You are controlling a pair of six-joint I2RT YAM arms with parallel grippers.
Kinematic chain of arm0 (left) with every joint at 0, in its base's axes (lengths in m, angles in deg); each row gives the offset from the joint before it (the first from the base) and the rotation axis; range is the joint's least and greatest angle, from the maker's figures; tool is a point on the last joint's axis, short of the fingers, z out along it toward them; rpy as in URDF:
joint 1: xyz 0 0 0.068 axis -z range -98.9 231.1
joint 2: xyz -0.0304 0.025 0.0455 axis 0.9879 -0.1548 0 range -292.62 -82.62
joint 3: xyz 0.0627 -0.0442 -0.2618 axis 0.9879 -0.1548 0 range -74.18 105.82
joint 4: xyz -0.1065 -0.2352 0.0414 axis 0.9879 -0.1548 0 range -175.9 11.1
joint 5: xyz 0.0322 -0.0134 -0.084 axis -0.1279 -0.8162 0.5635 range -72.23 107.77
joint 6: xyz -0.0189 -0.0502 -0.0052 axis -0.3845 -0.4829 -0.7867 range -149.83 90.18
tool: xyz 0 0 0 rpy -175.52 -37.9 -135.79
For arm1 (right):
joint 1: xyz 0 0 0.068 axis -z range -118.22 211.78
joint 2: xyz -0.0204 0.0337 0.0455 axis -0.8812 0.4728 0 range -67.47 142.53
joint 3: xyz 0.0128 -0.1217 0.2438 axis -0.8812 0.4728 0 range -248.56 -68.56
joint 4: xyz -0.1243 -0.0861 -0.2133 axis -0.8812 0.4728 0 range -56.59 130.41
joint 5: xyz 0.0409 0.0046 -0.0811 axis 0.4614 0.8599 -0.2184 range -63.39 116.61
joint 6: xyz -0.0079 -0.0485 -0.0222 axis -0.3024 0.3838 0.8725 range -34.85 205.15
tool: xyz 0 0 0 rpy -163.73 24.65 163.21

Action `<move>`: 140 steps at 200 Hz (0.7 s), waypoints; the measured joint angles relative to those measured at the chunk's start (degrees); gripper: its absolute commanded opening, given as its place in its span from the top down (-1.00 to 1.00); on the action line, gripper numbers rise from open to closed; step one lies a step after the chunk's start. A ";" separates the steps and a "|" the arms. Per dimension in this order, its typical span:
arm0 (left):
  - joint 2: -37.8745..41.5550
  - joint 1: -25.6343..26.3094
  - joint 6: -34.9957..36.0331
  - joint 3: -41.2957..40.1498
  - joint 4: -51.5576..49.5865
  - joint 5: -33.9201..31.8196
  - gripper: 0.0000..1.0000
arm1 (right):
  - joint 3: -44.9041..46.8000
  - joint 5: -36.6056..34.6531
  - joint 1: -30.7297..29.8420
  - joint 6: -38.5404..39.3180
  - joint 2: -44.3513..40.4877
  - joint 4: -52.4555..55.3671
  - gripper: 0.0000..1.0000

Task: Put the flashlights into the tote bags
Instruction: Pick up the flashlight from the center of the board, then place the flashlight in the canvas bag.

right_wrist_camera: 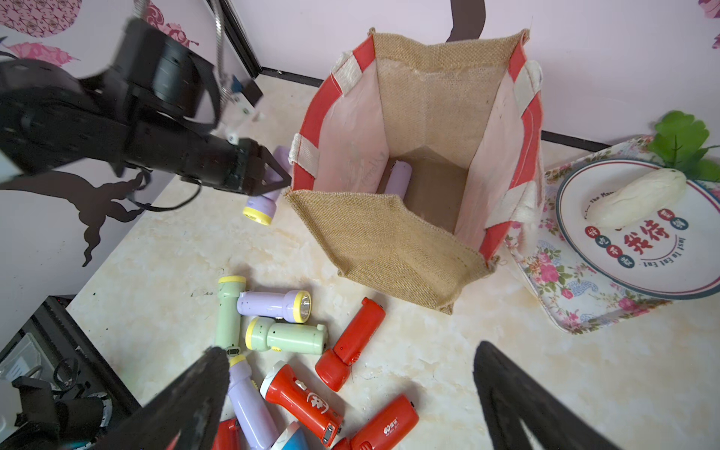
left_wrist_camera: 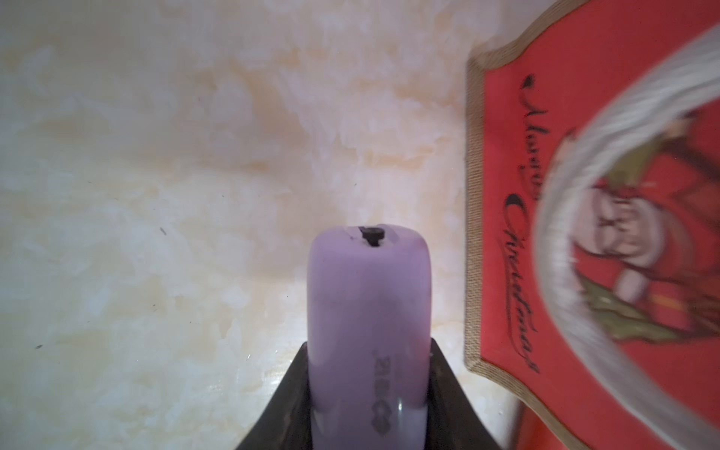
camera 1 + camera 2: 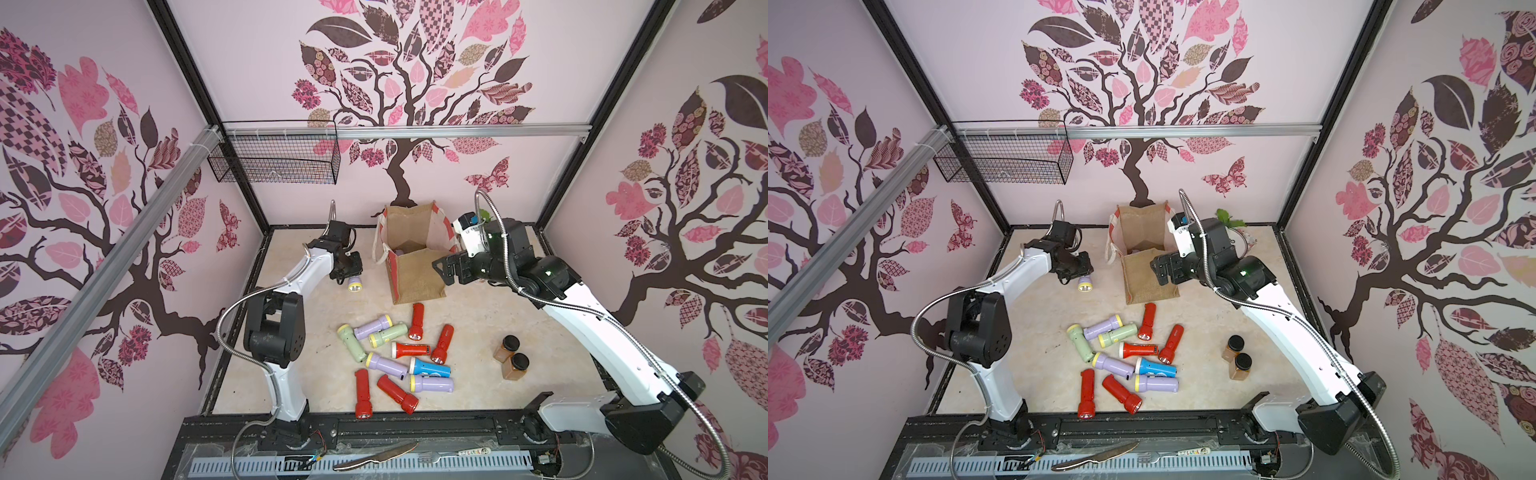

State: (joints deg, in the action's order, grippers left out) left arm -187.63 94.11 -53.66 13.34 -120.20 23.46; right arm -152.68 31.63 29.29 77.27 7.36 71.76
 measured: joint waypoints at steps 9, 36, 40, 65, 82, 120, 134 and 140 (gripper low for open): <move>2.60 0.00 -0.17 0.00 0.02 0.04 1.00 | 0.35 0.09 0.00 -0.11 -0.02 0.04 -1.00; 8.20 0.02 -0.74 0.04 -0.13 0.22 1.00 | 1.01 0.13 0.00 -0.33 -0.15 -0.02 -1.00; 8.76 0.11 -0.85 0.09 -0.26 0.22 1.00 | 1.20 0.13 0.00 -0.33 -0.22 -0.17 -1.00; 10.43 1.11 -1.68 1.25 -1.57 -0.11 1.00 | 2.36 0.13 0.00 -0.72 -0.50 -0.59 -1.00; 10.40 2.73 -2.19 3.45 -2.51 -0.26 1.00 | 3.78 0.11 0.00 -0.90 -1.05 -0.72 -0.99; 9.68 5.77 -4.42 12.37 -3.85 0.59 1.00 | 4.92 0.11 0.02 -0.94 -1.49 -0.94 -1.00; 8.72 6.23 -5.14 15.91 -3.52 1.18 1.00 | 5.25 0.13 0.00 -0.96 -1.79 -1.07 -1.00; 8.17 6.43 -5.38 17.33 -3.28 1.42 1.00 | 5.49 0.11 0.00 -0.94 -2.05 -1.27 -1.00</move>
State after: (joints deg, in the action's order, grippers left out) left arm -179.46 100.54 -59.04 30.68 -123.48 24.88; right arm -147.19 31.73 29.29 76.33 5.31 70.49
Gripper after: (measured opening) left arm 0.361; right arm 0.997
